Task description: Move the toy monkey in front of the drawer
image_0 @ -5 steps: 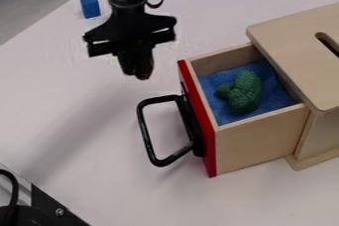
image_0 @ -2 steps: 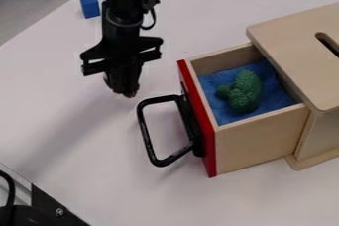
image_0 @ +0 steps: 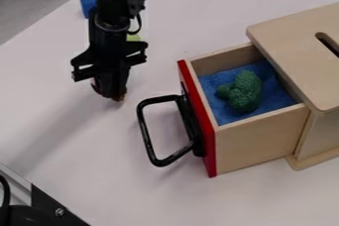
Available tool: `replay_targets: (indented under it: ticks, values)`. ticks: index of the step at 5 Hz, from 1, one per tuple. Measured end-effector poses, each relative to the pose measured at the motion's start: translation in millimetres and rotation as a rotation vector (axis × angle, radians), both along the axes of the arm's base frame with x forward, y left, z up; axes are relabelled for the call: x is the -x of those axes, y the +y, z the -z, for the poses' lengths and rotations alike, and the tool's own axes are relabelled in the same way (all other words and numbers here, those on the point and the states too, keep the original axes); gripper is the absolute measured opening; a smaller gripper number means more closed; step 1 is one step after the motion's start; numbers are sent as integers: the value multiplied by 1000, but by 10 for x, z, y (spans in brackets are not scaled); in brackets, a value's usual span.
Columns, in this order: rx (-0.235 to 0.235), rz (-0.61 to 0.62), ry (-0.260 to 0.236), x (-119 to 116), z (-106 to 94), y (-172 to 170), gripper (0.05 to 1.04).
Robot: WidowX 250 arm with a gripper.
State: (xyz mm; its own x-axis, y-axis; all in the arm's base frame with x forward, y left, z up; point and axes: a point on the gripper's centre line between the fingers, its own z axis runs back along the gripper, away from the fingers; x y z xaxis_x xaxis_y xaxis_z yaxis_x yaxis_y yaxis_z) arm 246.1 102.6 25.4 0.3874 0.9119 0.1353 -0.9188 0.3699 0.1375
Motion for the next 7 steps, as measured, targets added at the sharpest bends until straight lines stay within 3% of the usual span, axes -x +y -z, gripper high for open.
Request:
replay_targets:
  ticks: [1, 2, 3, 4, 5, 6, 7]
  values:
    - [-32, -7, 16, 10, 5, 2, 453]
    - [-41, -12, 3, 40, 41, -39, 800]
    - [-35, -22, -43, 33, -14, -60, 1003]
    - [-22, -32, -79, 28, -75, -69, 999]
    - [-48, -34, -134, 25, -266, -53, 999]
    - [-104, -42, -195, 36, -592, -10, 999]
    - [-123, -33, -264, 29, -905, 2, 999]
